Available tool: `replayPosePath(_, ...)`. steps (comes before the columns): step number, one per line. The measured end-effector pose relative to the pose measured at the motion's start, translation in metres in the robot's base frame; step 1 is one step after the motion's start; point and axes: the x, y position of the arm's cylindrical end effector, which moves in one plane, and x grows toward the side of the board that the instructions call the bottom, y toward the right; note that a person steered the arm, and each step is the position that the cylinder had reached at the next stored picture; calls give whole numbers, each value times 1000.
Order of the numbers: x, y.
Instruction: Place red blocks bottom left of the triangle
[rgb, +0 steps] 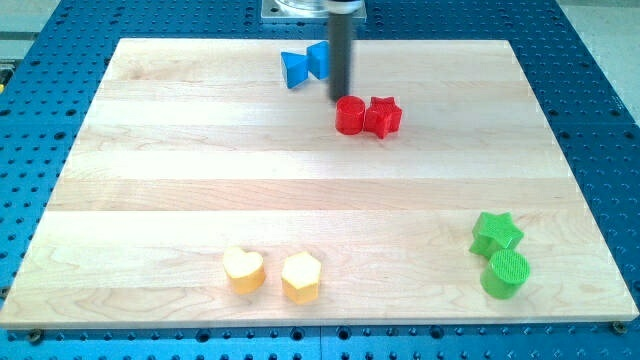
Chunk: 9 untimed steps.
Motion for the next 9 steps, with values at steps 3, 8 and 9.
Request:
replayPosePath(3, 23, 8)
replayPosePath(8, 12, -90)
replayPosePath(9, 12, 1)
